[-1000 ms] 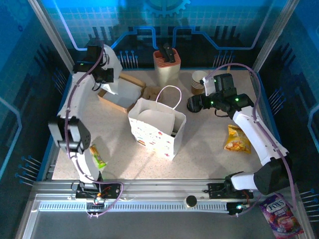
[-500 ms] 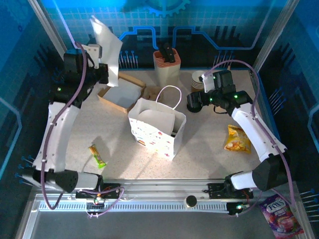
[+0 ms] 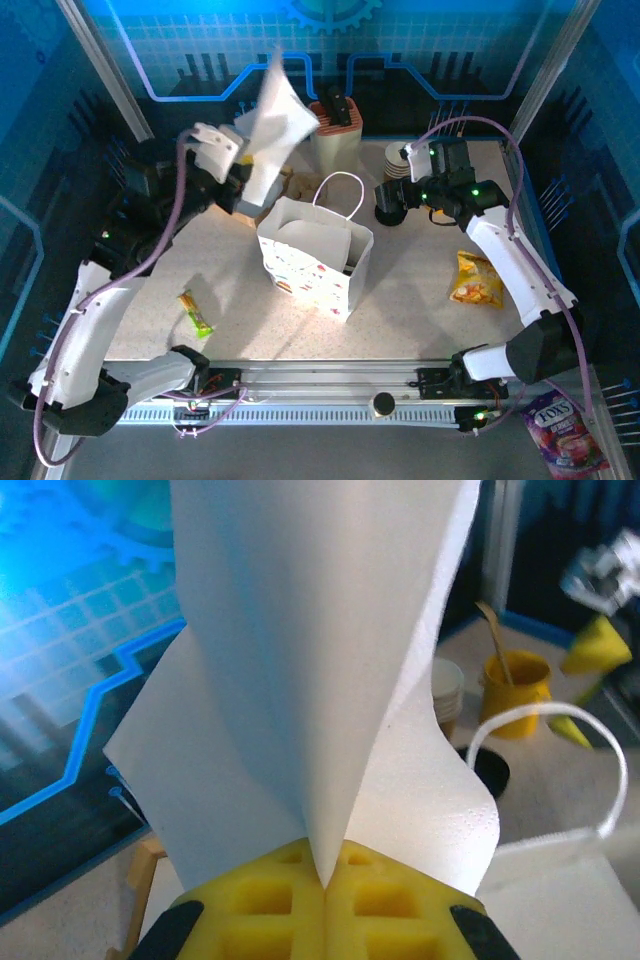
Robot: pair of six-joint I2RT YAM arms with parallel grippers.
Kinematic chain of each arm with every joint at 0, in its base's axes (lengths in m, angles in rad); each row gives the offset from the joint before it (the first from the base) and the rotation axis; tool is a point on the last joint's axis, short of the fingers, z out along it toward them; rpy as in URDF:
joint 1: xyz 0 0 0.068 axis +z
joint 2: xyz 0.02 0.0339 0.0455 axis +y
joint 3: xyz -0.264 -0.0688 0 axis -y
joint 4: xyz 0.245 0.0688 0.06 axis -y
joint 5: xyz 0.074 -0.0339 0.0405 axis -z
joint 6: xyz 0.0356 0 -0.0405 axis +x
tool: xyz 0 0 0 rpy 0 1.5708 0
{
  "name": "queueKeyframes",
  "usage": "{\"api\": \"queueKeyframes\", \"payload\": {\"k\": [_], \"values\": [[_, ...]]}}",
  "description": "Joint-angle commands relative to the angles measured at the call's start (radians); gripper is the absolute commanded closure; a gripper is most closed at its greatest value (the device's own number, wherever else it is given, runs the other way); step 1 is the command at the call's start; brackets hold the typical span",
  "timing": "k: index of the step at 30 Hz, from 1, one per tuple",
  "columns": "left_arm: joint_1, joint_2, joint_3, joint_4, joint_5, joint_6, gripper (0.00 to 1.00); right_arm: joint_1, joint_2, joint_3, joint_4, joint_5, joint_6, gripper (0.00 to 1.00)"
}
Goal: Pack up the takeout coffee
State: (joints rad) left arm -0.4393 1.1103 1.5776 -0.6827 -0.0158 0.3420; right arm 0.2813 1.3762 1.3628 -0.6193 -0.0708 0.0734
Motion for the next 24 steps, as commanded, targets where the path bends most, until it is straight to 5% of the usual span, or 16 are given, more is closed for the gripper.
{"api": "queueKeyframes", "payload": {"k": [1, 12, 24], "values": [[-0.031, -0.003, -0.052, 0.012, 0.037, 0.160, 1.00, 0.011, -0.040, -0.016, 0.022, -0.001, -0.011, 0.01], [-0.071, -0.015, -0.203, 0.077, 0.294, 0.319, 1.00, -0.003, -0.071, -0.057, 0.021, 0.029, -0.018, 0.01], [-0.103, 0.081, -0.195, -0.014, 0.234, 0.549, 1.00, -0.021, -0.101, -0.123, 0.021, 0.044, -0.006, 0.01]]}}
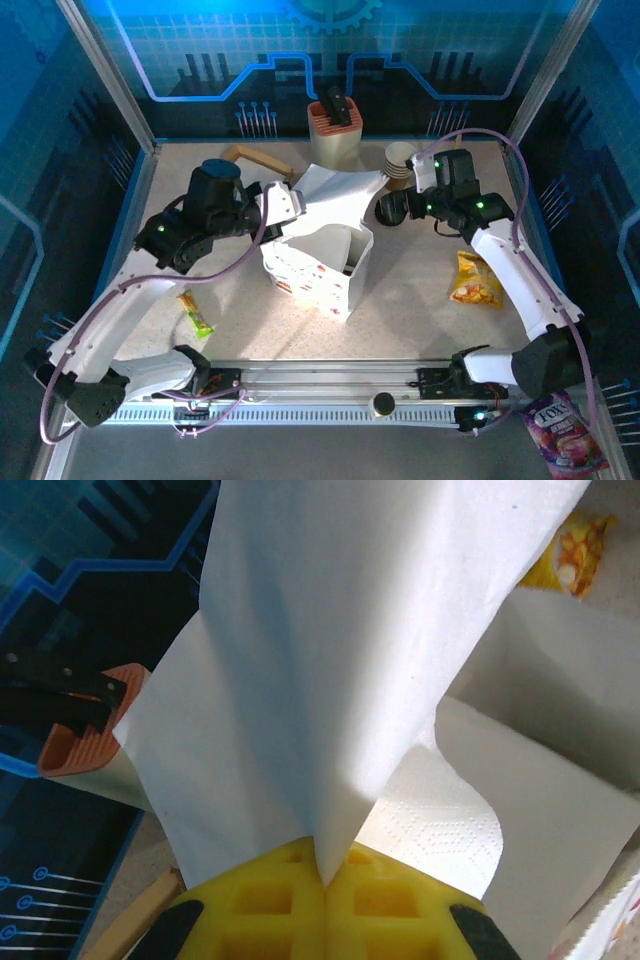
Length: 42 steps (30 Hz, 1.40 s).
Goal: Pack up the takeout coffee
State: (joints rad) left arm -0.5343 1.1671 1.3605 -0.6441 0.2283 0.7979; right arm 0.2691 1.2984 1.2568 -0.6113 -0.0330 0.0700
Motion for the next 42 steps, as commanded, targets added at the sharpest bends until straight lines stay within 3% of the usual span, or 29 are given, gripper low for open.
{"api": "queueKeyframes", "payload": {"k": [1, 6, 11, 25, 28, 33, 36, 42], "values": [[-0.008, 0.032, 0.025, -0.069, -0.016, 0.110, 1.00, -0.009, -0.025, -0.020, 0.012, 0.007, -0.001, 0.01], [-0.012, 0.010, -0.020, -0.091, 0.013, 0.102, 1.00, -0.010, -0.039, -0.041, 0.010, 0.014, 0.002, 0.01], [-0.012, -0.007, -0.058, -0.120, -0.002, 0.067, 0.93, -0.011, -0.038, -0.039, 0.006, 0.006, 0.008, 0.01], [-0.007, -0.089, -0.101, -0.029, 0.053, -0.066, 0.60, -0.004, -0.050, -0.033, -0.007, 0.002, 0.018, 0.01], [-0.007, -0.085, -0.085, 0.004, 0.081, -0.161, 0.54, -0.005, -0.046, -0.028, -0.005, -0.002, 0.018, 0.01], [-0.016, -0.023, -0.050, 0.058, 0.106, -0.388, 0.61, 0.001, -0.041, -0.020, -0.001, -0.014, 0.024, 0.01], [-0.048, 0.020, -0.054, 0.089, 0.097, -0.455, 0.66, 0.007, -0.040, -0.012, 0.000, -0.015, 0.018, 0.01], [-0.075, 0.056, -0.030, 0.138, -0.006, -0.577, 0.60, 0.011, -0.034, 0.012, -0.021, -0.009, 0.009, 0.01]]}}
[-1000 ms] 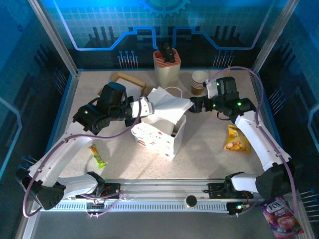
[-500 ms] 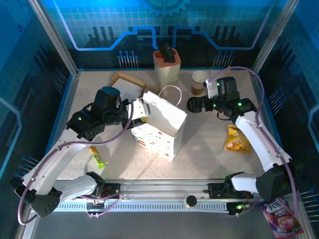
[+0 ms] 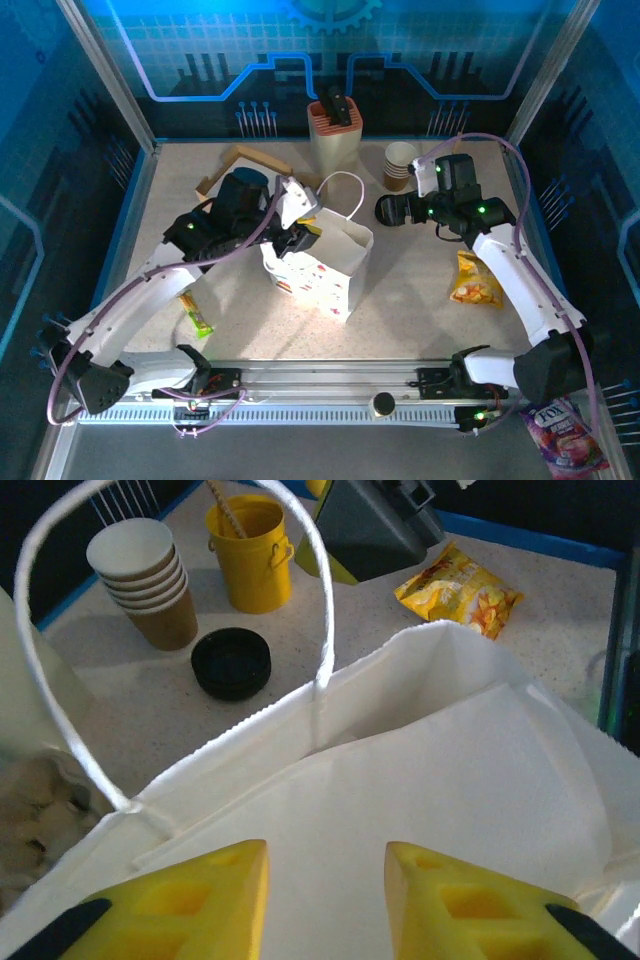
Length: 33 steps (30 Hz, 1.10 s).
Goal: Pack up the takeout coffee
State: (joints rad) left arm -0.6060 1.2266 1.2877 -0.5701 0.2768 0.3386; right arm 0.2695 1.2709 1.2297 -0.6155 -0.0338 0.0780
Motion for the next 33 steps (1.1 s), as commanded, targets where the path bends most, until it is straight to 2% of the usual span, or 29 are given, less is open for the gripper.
{"api": "queueKeyframes", "payload": {"k": [1, 6, 10, 14, 17, 21, 27, 33], "values": [[-0.002, -0.006, 0.048, 0.081, -0.082, -0.144, 0.58, 0.013, -0.008, 0.043, -0.022, 0.000, -0.001, 0.01], [0.052, 0.000, 0.061, 0.137, -0.189, -0.300, 0.47, 0.015, -0.062, 0.051, -0.021, 0.073, -0.028, 0.01], [0.163, -0.046, -0.026, 0.233, -0.222, -0.456, 0.38, 0.015, -0.117, 0.040, 0.000, 0.156, -0.041, 0.01], [0.282, -0.122, -0.159, 0.350, -0.258, -0.554, 0.33, 0.015, -0.178, -0.017, 0.065, 0.250, -0.030, 0.01], [0.335, -0.136, -0.202, 0.351, -0.338, -0.550, 0.31, 0.015, -0.214, -0.054, 0.115, 0.317, -0.026, 0.01], [0.363, -0.157, -0.262, 0.376, -0.473, -0.530, 0.25, 0.015, -0.251, -0.078, 0.164, 0.391, -0.014, 0.01], [0.427, -0.256, -0.495, 0.617, -0.643, -0.514, 0.17, 0.016, -0.300, -0.166, 0.283, 0.513, -0.009, 0.01], [0.511, -0.223, -0.719, 0.842, -0.703, -0.488, 0.12, 0.009, -0.249, -0.343, 0.462, 0.646, -0.037, 0.01]]}}
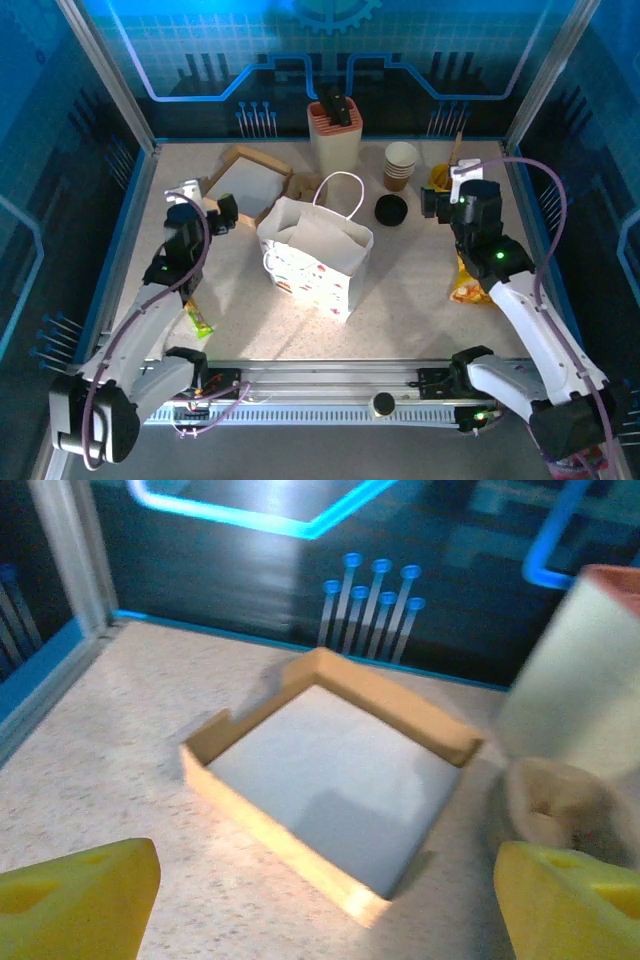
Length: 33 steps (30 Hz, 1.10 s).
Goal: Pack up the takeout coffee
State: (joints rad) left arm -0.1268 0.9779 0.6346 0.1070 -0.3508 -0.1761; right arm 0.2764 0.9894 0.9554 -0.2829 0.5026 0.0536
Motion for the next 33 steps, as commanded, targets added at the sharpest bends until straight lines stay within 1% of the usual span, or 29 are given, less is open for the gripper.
{"api": "queueKeyframes", "payload": {"k": [1, 4, 8, 11, 13, 14, 18, 20, 23, 27, 29, 30, 33], "values": [[0.040, 0.047, -0.091, 0.189, -0.083, 0.043, 0.11, 0.000, 0.049, -0.115, 0.171, 0.122, -0.026, 0.01], [0.074, 0.113, -0.167, 0.266, -0.086, 0.078, 0.10, -0.017, 0.115, -0.244, 0.323, 0.148, -0.060, 0.01], [0.114, 0.200, -0.226, 0.336, -0.035, 0.087, 0.09, -0.051, 0.208, -0.372, 0.509, 0.109, -0.066, 0.01], [0.121, 0.250, -0.237, 0.351, 0.008, 0.095, 0.08, -0.058, 0.248, -0.399, 0.547, 0.080, -0.067, 0.01], [0.124, 0.284, -0.246, 0.396, 0.046, 0.115, 0.07, -0.058, 0.255, -0.407, 0.581, 0.051, -0.071, 0.01], [0.125, 0.289, -0.233, 0.370, 0.063, 0.113, 0.06, -0.058, 0.256, -0.410, 0.588, 0.039, -0.072, 0.01], [0.128, 0.311, -0.230, 0.409, 0.115, 0.109, 0.05, -0.059, 0.240, -0.419, 0.590, 0.004, -0.060, 0.01], [0.131, 0.322, -0.231, 0.436, 0.141, 0.093, 0.04, -0.061, 0.232, -0.437, 0.604, -0.015, -0.058, 0.01], [0.159, 0.357, -0.239, 0.518, 0.223, 0.038, 0.00, -0.067, 0.237, -0.476, 0.669, -0.039, -0.061, 0.01], [0.172, 0.406, -0.212, 0.552, 0.208, 0.065, 0.00, -0.084, 0.262, -0.517, 0.767, -0.093, -0.063, 0.01], [0.173, 0.410, -0.223, 0.593, 0.177, 0.095, 0.00, -0.088, 0.282, -0.537, 0.829, -0.116, -0.071, 0.01], [0.177, 0.408, -0.225, 0.594, 0.165, 0.086, 0.00, -0.091, 0.298, -0.545, 0.862, -0.127, -0.074, 0.01], [0.179, 0.397, -0.201, 0.512, 0.154, 0.108, 0.00, -0.097, 0.345, -0.552, 0.940, -0.157, -0.082, 0.01]]}}
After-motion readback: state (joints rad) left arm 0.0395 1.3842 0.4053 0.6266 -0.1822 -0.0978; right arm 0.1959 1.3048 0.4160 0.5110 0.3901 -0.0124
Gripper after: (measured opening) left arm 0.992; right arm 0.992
